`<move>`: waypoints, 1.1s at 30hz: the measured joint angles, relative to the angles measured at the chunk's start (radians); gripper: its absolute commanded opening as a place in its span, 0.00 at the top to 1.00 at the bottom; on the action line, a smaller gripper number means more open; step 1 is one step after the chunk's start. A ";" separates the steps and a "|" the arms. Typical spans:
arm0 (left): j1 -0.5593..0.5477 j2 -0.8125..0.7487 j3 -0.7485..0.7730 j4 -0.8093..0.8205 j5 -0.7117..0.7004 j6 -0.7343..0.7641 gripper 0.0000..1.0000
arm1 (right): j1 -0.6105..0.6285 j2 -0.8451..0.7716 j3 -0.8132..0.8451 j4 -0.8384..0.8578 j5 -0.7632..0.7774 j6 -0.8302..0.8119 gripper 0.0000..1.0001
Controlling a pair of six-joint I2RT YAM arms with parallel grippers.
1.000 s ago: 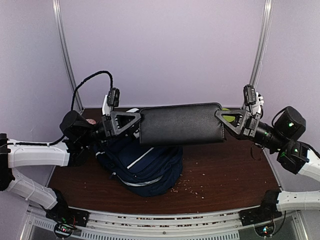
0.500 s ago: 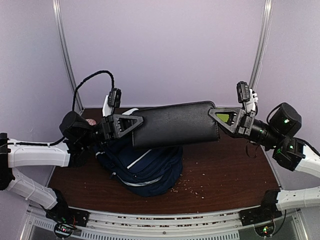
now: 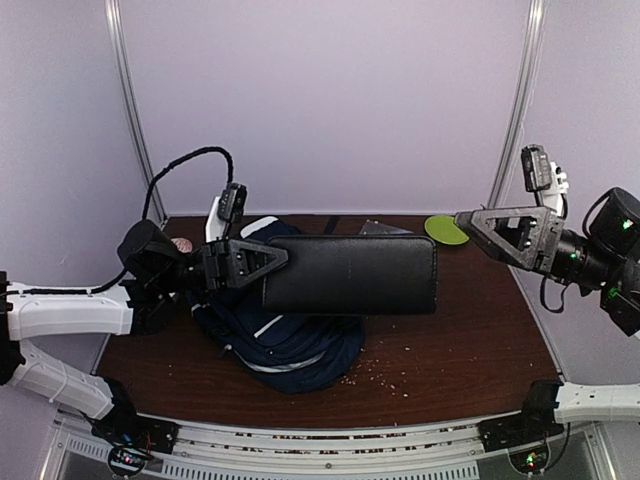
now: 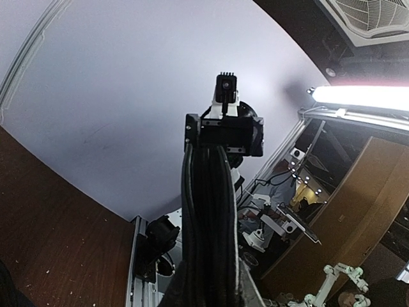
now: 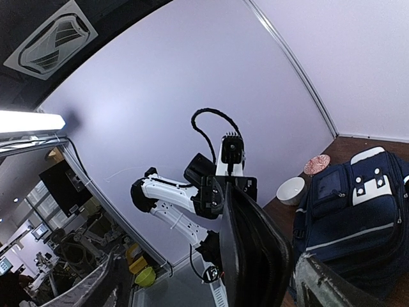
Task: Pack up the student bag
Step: Place the personal item in the student bag.
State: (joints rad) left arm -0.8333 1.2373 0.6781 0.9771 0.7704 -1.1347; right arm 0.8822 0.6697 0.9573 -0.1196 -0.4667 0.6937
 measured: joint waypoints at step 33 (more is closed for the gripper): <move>-0.005 -0.017 0.117 -0.273 -0.013 0.173 0.02 | 0.085 0.024 -0.166 0.014 0.029 0.035 1.00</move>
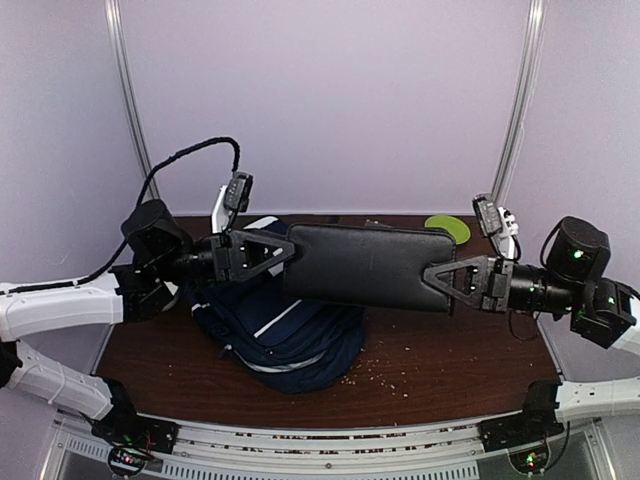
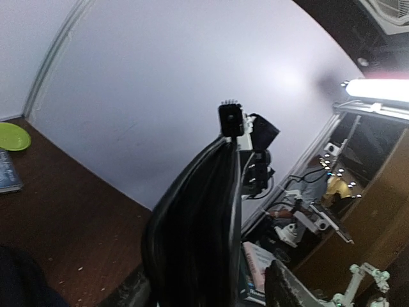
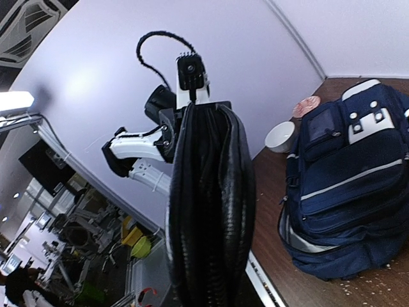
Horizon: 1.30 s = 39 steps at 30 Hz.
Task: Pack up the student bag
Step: Place the personal item in the student bag.
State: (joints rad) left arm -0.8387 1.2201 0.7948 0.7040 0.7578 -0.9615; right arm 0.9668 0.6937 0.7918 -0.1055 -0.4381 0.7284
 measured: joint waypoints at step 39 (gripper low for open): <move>-0.351 0.640 0.645 -1.425 -1.115 0.702 0.27 | -0.022 -0.267 -0.187 -0.423 0.787 0.067 1.00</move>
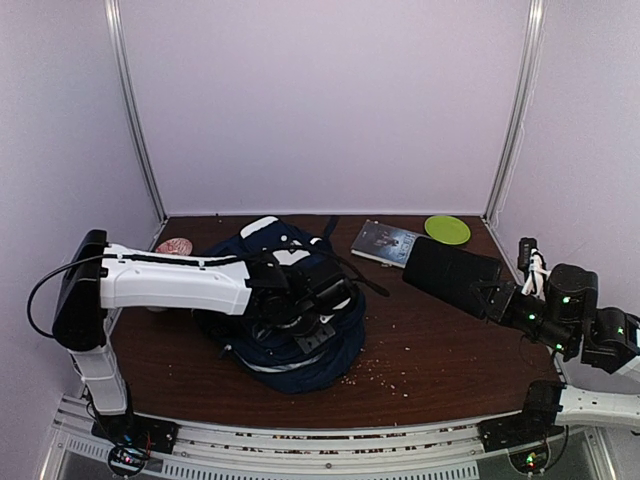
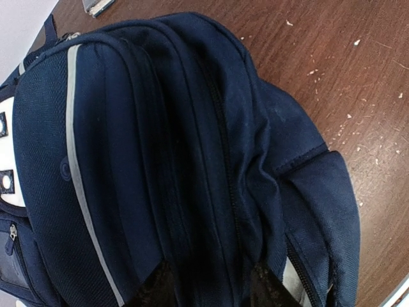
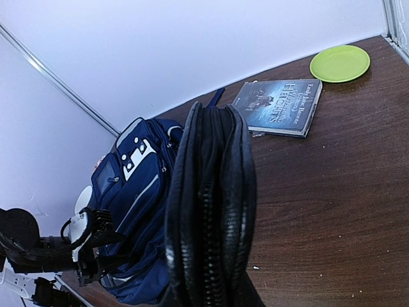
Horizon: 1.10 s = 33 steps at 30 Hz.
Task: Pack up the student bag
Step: Place the personal item in the student bag.
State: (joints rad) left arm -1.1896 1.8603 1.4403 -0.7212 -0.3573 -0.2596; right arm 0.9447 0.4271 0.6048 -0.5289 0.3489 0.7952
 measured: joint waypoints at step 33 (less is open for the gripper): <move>0.028 0.060 0.079 -0.003 0.055 -0.016 0.33 | 0.000 -0.031 -0.002 0.002 -0.001 0.002 1.00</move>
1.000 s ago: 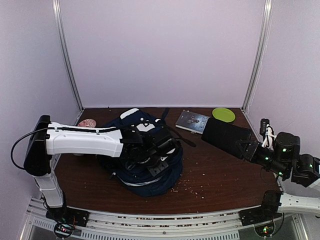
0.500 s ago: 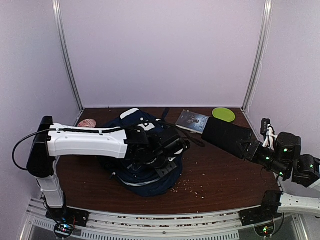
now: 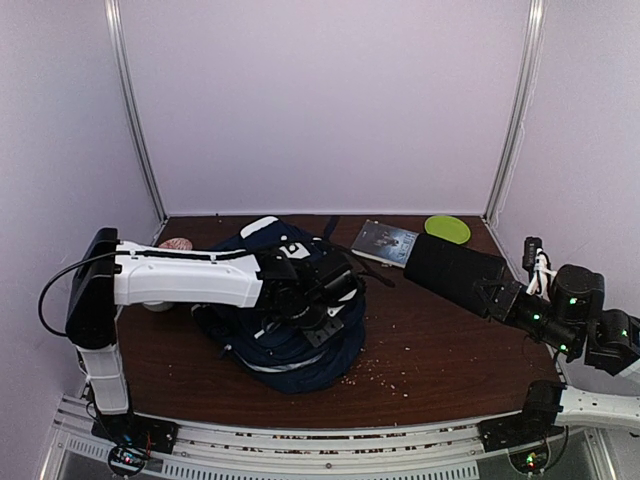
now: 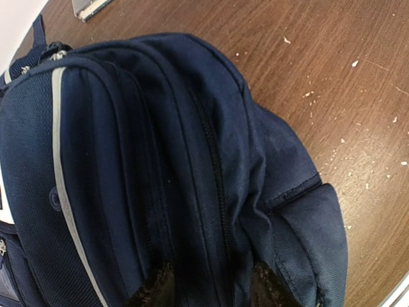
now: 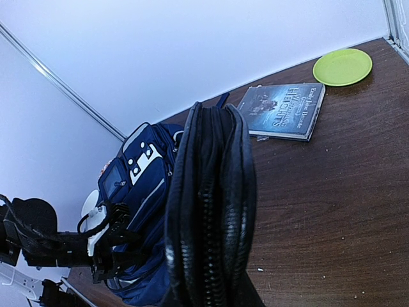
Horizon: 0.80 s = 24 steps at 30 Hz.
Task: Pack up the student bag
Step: Place the personal item in the student bag.
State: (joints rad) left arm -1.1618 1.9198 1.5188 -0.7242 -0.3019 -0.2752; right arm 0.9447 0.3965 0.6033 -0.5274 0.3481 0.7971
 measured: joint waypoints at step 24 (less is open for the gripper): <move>0.017 -0.204 -0.074 0.010 -0.090 -0.019 1.00 | -0.002 0.057 -0.017 0.142 -0.196 -0.009 1.00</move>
State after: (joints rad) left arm -1.1446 1.7161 1.4448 -0.7139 -0.3916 -0.2943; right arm 0.9424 0.4538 0.5861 -0.3851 0.1516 0.7879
